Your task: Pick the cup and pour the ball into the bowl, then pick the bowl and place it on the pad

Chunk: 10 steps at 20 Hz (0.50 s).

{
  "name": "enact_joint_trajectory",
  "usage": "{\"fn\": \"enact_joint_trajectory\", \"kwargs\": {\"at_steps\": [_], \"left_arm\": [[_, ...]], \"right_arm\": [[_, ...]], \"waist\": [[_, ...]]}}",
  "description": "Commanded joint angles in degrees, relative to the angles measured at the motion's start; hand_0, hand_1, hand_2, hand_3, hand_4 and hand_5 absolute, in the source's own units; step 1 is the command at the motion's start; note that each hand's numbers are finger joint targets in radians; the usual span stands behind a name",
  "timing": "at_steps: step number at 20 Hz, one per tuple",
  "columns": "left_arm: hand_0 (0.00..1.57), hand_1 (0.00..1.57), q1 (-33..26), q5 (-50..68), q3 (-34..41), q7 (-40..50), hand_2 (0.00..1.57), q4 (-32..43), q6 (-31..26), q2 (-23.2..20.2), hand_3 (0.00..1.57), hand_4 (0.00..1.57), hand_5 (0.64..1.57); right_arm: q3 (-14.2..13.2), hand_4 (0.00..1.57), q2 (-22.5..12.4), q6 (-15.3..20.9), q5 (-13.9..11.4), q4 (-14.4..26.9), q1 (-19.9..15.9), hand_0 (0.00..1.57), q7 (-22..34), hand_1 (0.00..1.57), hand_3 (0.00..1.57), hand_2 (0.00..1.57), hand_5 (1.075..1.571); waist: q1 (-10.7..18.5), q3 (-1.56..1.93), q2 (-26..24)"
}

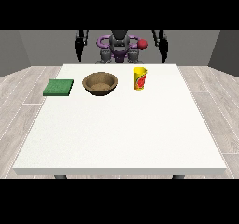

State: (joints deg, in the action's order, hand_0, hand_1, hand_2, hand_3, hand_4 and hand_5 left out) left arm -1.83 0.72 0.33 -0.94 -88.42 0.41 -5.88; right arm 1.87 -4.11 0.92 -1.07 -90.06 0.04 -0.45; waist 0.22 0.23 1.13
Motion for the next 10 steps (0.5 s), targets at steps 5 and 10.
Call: {"fn": "enact_joint_trajectory", "kwargs": {"at_steps": [5,10], "left_arm": [[0.0,0.0,1.2,0.4,0.6,4.3,0.0,-6.2,-0.7,-2.7,0.0,0.0,1.57],[0.0,0.0,14.3,11.8,3.7,6.6,0.0,-6.1,2.0,4.8,0.0,0.0,1.57]], "right_arm": [[-0.7,0.85,-2.3,-0.2,0.3,-5.6,-0.6,0.0,5.1,0.0,0.49,0.33,1.565],[11.1,0.84,4.0,13.1,6.1,-9.4,-8.5,0.0,7.0,0.0,0.45,0.3,1.567]], "waist": [[-0.5,-0.06,-14.8],[-1.3,-0.27,-9.7]]}}
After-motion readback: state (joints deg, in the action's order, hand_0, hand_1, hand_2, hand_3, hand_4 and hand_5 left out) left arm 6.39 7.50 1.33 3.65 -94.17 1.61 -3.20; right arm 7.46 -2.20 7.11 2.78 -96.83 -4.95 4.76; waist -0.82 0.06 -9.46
